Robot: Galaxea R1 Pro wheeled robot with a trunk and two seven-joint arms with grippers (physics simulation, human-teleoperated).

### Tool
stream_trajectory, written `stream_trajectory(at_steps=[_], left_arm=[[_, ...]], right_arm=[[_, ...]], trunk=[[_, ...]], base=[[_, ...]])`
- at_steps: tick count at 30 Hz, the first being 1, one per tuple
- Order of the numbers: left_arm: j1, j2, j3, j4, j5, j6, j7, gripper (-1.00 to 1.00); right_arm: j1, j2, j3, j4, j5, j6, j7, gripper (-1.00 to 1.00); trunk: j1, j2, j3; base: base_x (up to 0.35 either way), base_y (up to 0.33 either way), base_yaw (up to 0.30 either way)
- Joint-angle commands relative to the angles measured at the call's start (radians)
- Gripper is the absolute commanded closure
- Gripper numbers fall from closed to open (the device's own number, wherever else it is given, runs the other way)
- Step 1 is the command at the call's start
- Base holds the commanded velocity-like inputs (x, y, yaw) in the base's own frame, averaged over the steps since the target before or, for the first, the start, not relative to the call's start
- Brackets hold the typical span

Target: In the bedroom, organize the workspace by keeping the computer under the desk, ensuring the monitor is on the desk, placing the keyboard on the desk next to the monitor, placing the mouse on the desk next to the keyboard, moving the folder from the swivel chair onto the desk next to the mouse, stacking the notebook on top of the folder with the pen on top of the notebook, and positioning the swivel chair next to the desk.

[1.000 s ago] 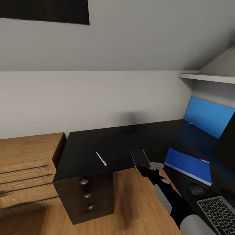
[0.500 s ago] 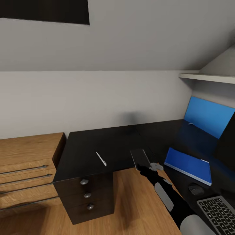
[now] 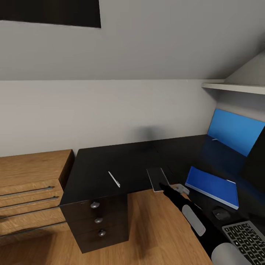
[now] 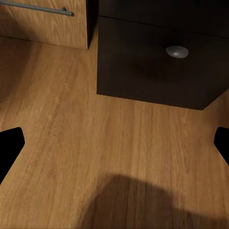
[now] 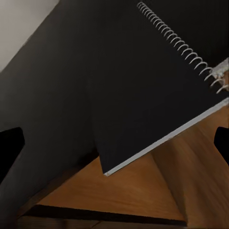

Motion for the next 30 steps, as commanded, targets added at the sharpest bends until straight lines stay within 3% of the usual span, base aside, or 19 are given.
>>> stream_trajectory(at_steps=[1,7,13,25,30], left_arm=[[-0.001,0.000,-0.003,0.000,0.011,-0.001,-0.009,-1.00],[-0.001,0.000,-0.002,0.000,0.011,-0.001,-0.009,-1.00],[-0.001,0.000,-0.002,0.000,0.011,-0.001,-0.009,-1.00],[-0.001,0.000,-0.001,0.000,0.011,-0.001,-0.009,-1.00],[-0.001,0.000,-0.001,0.000,0.011,-0.003,-0.009,-1.00]], right_arm=[[0.000,-0.017,0.002,-0.001,-0.052,0.002,0.006,-1.00],[0.001,-0.076,0.003,0.015,-0.216,0.004,0.073,-1.00],[0.002,-0.099,0.003,0.073,-0.324,0.033,0.167,-1.00],[0.002,-0.101,0.004,0.099,-0.401,0.046,0.194,-1.00],[0.002,-0.101,0.004,0.100,-0.426,0.046,0.195,-1.00]], trunk=[[0.000,-0.001,-0.001],[0.000,-0.001,-0.001],[0.000,-0.001,-0.001],[0.000,-0.001,-0.001],[0.019,-0.036,-0.017]], base=[[0.000,0.000,0.000],[0.000,0.000,0.000],[0.000,0.000,0.000],[0.000,0.000,0.000],[0.000,0.000,0.000]])
